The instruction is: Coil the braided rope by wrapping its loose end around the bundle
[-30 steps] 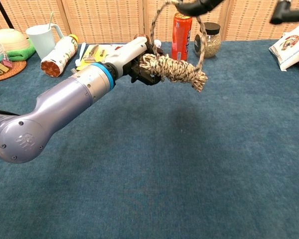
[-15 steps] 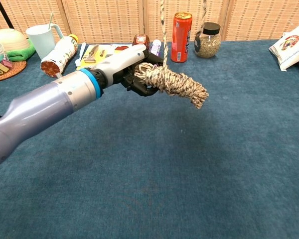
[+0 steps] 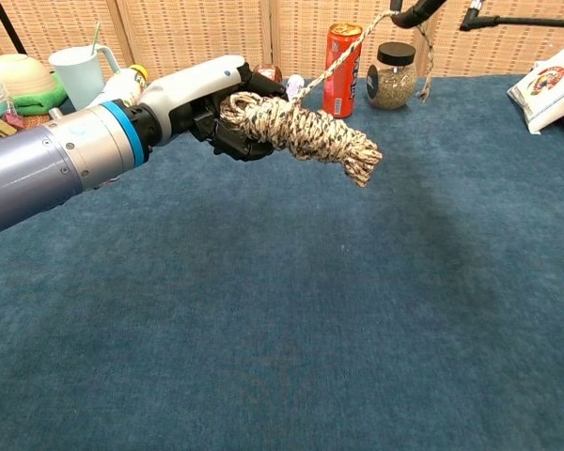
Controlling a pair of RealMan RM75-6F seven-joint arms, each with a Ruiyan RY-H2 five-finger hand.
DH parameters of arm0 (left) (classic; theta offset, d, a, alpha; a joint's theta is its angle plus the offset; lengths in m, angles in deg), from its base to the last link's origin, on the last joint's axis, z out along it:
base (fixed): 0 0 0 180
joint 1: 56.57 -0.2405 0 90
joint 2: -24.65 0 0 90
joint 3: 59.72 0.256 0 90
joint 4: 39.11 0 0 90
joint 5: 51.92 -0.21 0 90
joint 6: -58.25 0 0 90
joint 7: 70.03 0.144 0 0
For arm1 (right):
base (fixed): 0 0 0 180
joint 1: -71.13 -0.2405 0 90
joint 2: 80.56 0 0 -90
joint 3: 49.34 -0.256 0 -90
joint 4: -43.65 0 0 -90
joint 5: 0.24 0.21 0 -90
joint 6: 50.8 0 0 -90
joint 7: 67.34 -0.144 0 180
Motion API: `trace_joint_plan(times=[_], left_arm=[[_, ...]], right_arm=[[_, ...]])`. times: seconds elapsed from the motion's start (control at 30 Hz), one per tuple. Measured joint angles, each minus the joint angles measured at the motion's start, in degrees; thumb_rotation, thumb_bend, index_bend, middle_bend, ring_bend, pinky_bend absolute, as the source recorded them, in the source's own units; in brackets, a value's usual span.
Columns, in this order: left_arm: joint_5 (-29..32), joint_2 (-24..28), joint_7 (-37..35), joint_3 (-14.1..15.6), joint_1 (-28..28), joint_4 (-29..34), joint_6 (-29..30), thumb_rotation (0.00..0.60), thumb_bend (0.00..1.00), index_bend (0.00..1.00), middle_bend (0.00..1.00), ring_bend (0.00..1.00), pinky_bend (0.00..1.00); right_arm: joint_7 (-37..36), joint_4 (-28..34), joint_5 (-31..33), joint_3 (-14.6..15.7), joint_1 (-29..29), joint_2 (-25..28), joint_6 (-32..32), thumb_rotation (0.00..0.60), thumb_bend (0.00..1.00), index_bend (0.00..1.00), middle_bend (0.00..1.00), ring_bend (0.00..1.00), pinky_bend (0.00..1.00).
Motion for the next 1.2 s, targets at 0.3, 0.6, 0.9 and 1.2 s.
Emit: trace_joint_plan(times=[0.3, 0.6, 0.9, 1.2], left_arm=[[2.63, 3.22, -1.27, -1.83, 0.14, 3.70, -2.41, 0.600, 0.60, 0.80, 0.63, 0.63, 0.78], [9.32, -1.27, 3.28, -6.28, 0.07, 3.41, -0.82, 0.600, 0.60, 0.80, 0.63, 0.63, 0.78], [14.45, -5.38, 11.62, -10.18, 0.06, 4.29, 2.61, 0.600, 0.60, 0.80, 0.63, 0.63, 0.78], [16.01, -6.69, 15.06, -11.07, -0.52, 4.94, 3.97, 0.600, 0.60, 0.80, 0.63, 0.63, 0.78]], right_arm=[[-6.36, -6.78, -2.49, 3.76, 2.68, -4.58, -6.37, 0.600, 0.57, 0.71, 0.00, 0.00, 0.00], [-9.81, -1.91, -7.49, 5.93, 6.04, -5.53, -6.40, 0.600, 0.57, 0.71, 0.00, 0.00, 0.00], [-12.22, 6.93, -13.07, 8.22, 9.73, -4.15, -4.05, 0.600, 0.57, 0.71, 0.00, 0.00, 0.00], [-14.10, 13.72, -16.69, 9.24, 12.31, -1.20, -2.27, 0.600, 0.57, 0.71, 0.00, 0.00, 0.00]])
